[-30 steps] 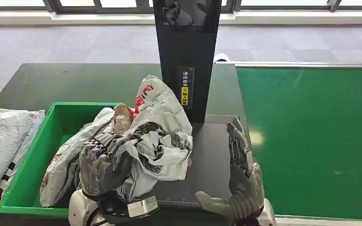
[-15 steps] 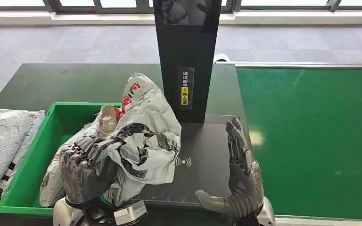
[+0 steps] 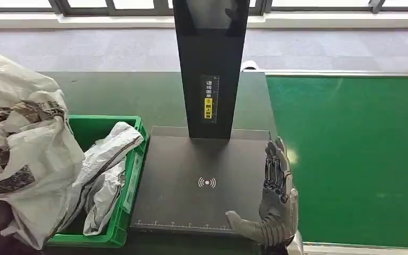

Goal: Moved the parcel from conveyor to table for the left to box.

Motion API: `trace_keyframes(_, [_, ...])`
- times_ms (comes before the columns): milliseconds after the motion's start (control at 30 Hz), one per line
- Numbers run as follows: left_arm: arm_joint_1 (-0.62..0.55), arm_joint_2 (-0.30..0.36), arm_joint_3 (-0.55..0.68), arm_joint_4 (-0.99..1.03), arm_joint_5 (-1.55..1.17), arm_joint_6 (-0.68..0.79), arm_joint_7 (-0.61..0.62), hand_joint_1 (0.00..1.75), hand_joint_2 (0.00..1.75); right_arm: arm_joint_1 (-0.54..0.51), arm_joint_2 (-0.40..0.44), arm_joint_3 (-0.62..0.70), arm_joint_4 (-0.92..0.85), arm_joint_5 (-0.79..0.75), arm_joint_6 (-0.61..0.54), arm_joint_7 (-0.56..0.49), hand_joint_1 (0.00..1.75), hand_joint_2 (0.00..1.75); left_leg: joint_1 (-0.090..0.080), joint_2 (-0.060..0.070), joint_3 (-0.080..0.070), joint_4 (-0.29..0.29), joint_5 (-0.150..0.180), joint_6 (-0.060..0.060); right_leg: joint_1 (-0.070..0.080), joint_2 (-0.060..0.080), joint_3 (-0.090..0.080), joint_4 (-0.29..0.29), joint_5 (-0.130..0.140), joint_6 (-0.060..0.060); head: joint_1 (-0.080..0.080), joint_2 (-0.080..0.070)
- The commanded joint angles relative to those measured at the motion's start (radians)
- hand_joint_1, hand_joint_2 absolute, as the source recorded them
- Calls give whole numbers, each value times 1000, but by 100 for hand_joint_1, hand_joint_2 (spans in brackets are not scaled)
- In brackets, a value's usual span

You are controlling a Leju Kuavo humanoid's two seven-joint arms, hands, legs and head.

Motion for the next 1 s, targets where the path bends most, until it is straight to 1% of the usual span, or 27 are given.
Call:
trace_keyframes(33, [-88, -41, 545, 149, 315, -3, 0, 175, 175, 6, -104, 80, 85, -16, -40, 4, 0, 175, 0, 2, 2, -4, 2, 0, 0, 4, 1, -3, 3, -1, 0, 0])
trace_keyframes(67, [-88, -41, 545, 157, 318, -3, 0, 175, 175, 5, -104, 81, 86, -17, -40, 4, 0, 175, 0, 3, 1, -4, 3, 0, 0, 5, 0, -3, 4, -1, 0, 0])
trace_keyframes(100, [-114, -41, 545, 188, 302, -3, 0, 175, 175, 5, -103, 81, 87, -17, -40, 4, 0, 175, 0, 4, 2, -5, 3, 0, 0, 6, 0, -4, 4, -1, 0, 0])
trace_keyframes(167, [-106, -41, 546, 216, 297, -3, 0, 175, 175, 5, -104, 83, 90, -16, -40, 4, 0, 175, 0, -2, 1, -3, 3, 0, 1, 0, 1, -3, 3, -1, 0, 0])
trace_keyframes(200, [-98, -41, 537, 237, 286, -3, 0, 175, 175, -6, -90, 82, 108, -11, -40, 4, 0, 175, 1, -4, 1, -4, 5, 1, 1, -2, 1, -5, 4, 0, 0, 0])
trace_keyframes(233, [-93, -41, 532, 248, 279, -3, 0, 175, 175, -2, -103, 84, 98, -18, -40, 4, 0, 175, 0, -1, 1, -3, 3, 0, 0, 0, 0, -2, 2, 0, 0, 0])
trace_keyframes(267, [-79, -41, 495, 308, 256, -3, 0, 175, 175, 4, -103, 77, 97, -13, -40, 4, 0, 175, 0, 0, 2, -4, 4, 0, 1, 2, 1, -4, 3, 0, 0, 0])
trace_keyframes(300, [-47, -41, 410, 405, 227, -3, 0, 175, 175, 11, -101, 70, 96, -5, -40, 4, 0, 175, 0, 0, 1, -4, 4, 0, 0, 2, 0, -4, 4, 0, 0, 0])
trace_keyframes(333, [-42, -41, 306, 521, 219, -3, 10, 175, 175, 27, -101, 60, 89, 6, -40, 4, 0, 175, -1, -2, 3, -4, 3, 0, -1, -1, 3, -3, 2, 0, 0, 0])
trace_keyframes(367, [-82, -41, 308, 640, 174, -3, 0, 175, 175, 45, -107, 57, 73, 12, -40, 4, 0, 175, -1, -4, 3, -6, 5, 1, -1, -2, 3, -5, 4, 0, 0, 0])
trace_keyframes(400, [-110, -38, 304, 715, 130, -3, 5, 175, 175, 49, -111, 58, 69, 10, -40, 4, 0, 175, -1, -8, 3, -8, 7, 1, -1, -6, 5, -8, 4, 0, 0, 0])
trace_keyframes(433, [-132, -15, 281, 796, 99, -22, 51, 175, 175, 43, -118, 64, 74, 0, -40, 4, 0, 175, -2, -10, 4, -7, 7, 1, -2, -9, 5, -8, 3, 0, 0, 0])
trace_keyframes(500, [-162, 5, 253, 889, 67, -45, 103, 175, 175, 24, -123, 73, 100, -12, -40, 4, 0, 175, -2, -10, 4, -6, 6, 0, -3, -8, 4, -7, 3, 0, 0, 0])
trace_keyframes(533, [-172, 11, 246, 919, 49, -45, 117, 175, 175, 15, -123, 75, 114, -17, -40, 4, 0, 175, -2, -7, 3, -5, 5, 0, -2, -6, 3, -5, 3, 0, 0, 0])
trace_keyframes(633, [-176, 12, 241, 930, 47, -46, 117, 175, 175, 5, -122, 78, 121, -23, -40, 4, 0, 175, -2, -2, 2, -3, 4, 0, -2, -1, 1, -4, 4, 0, 0, 0])
trace_keyframes(800, [-161, 12, 217, 906, 35, -48, 117, 175, 175, -8, -116, 81, 130, -29, -40, 4, 0, 175, -1, -1, 1, -1, 3, 0, -1, 0, 1, -2, 4, 0, 0, 0])
trace_keyframes(833, [-155, 11, 194, 890, 19, -33, 89, 175, 175, -9, -113, 79, 131, -30, -40, 4, 0, 175, -1, -2, 1, -2, 4, 0, -1, 0, 0, -3, 5, 0, 0, 0])
trace_keyframes(867, [-155, 11, 194, 890, 19, -33, 89, 175, 175, -9, -113, 79, 131, -30, -40, 4, 0, 175, -2, -3, 2, -4, 5, 0, -2, -2, 2, -5, 6, 0, 0, 0])
trace_keyframes(900, [-146, 6, 167, 862, 12, -3, 45, 175, 175, -8, -111, 77, 130, -29, -40, 4, 0, 175, -2, -5, 1, -2, 4, 0, -3, -3, 1, -2, 4, 0, 0, 0])
trace_keyframes(933, [-137, -3, 158, 833, 7, -3, 12, 175, 175, -8, -110, 75, 129, -30, -40, 4, 0, 175, -1, -7, 0, -1, 5, 1, -2, -6, 2, -3, 5, 0, 0, 0])
trace_keyframes(967, [-135, -6, 153, 826, 2, -3, 0, 175, 175, -8, -110, 74, 129, -32, -40, 4, 0, 175, -1, -9, 0, 0, 4, 2, -3, -8, 1, -2, 3, 1, 0, 0])
trace_keyframes(1000, [-120, -1, 118, 756, -23, -3, 0, 175, 175, -7, -112, 73, 130, -36, -40, 4, 0, 175, -1, -10, -2, 0, 6, 2, -2, -9, 0, -2, 4, 1, 0, 0])
